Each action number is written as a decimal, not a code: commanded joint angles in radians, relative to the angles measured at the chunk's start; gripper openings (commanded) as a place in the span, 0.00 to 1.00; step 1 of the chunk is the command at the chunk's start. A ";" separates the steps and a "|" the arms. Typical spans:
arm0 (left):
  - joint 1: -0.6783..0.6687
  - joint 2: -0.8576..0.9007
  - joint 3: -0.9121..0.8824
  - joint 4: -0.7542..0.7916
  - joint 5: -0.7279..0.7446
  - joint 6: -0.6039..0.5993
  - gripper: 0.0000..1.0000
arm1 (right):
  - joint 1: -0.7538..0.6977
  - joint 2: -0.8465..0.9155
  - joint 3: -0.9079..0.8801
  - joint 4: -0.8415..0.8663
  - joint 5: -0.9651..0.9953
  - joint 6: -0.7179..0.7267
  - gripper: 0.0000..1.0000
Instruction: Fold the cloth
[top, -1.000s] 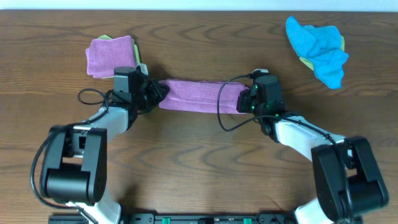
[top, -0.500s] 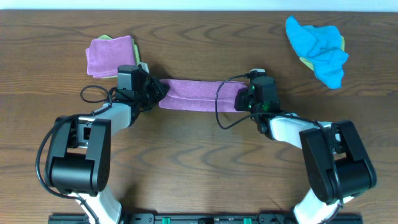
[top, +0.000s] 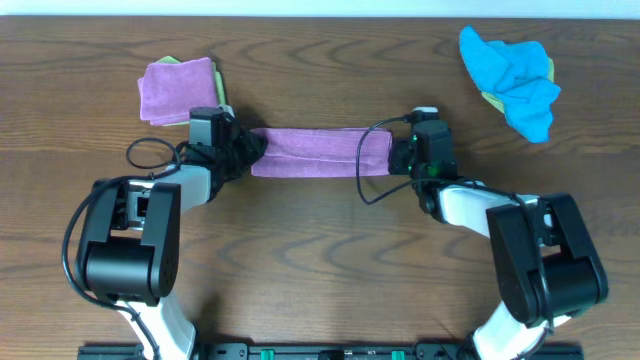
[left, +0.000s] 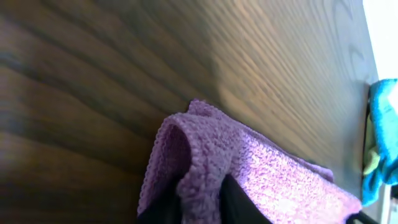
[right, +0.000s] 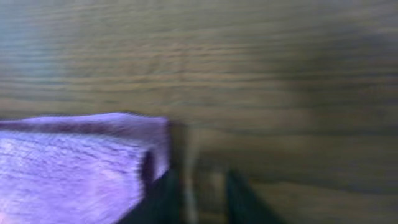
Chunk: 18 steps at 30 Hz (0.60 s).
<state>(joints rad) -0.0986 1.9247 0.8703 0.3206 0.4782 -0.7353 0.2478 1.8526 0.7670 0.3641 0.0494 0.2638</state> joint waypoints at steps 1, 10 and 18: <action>0.008 0.014 0.022 0.007 -0.003 0.019 0.35 | -0.005 0.013 0.005 0.002 0.024 -0.011 0.36; 0.008 0.006 0.119 -0.006 0.151 0.051 0.63 | -0.005 -0.080 0.005 -0.047 -0.024 0.028 0.36; 0.008 -0.018 0.206 -0.236 0.141 0.166 0.70 | -0.005 -0.228 0.005 -0.202 -0.024 0.028 0.36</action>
<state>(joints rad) -0.0952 1.9244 1.0409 0.1211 0.6060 -0.6361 0.2462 1.6630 0.7666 0.1810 0.0277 0.2779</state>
